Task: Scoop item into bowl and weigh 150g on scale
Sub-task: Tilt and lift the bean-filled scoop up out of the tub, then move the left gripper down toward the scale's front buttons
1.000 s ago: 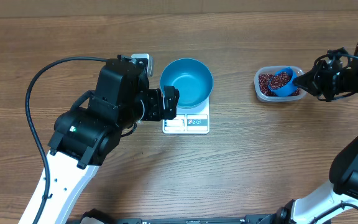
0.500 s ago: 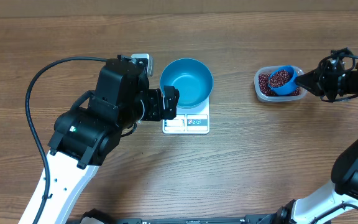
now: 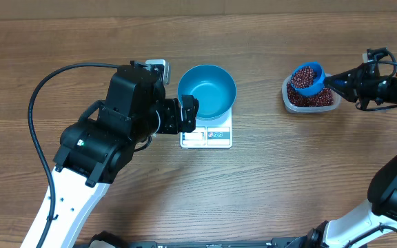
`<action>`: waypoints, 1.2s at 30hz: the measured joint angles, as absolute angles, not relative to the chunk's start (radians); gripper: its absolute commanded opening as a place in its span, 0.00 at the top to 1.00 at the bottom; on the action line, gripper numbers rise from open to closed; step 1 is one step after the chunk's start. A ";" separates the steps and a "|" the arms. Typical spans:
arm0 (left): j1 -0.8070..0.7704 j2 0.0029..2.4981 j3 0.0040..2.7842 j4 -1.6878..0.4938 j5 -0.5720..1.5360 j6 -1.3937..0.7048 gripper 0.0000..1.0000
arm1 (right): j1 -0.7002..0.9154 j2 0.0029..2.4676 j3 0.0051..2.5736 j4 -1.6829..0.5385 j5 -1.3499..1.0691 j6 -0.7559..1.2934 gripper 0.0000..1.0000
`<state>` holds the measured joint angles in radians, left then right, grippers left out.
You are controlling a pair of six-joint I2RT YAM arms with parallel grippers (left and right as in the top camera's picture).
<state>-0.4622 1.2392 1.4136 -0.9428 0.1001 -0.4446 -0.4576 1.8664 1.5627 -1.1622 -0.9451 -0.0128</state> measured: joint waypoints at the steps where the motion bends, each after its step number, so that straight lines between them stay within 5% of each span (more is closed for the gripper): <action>1: -0.462 1.239 1.414 -0.943 0.100 -0.445 0.01 | -0.458 1.866 1.563 -1.159 -0.966 -0.015 0.96; 12: -0.462 1.239 1.414 -0.943 0.100 -0.445 0.00 | -0.458 1.866 1.563 -1.129 -1.176 -0.026 0.96; 36: -0.462 1.239 1.414 -0.943 0.100 -0.445 0.00 | -0.458 1.866 1.563 -1.138 -1.197 -0.042 0.96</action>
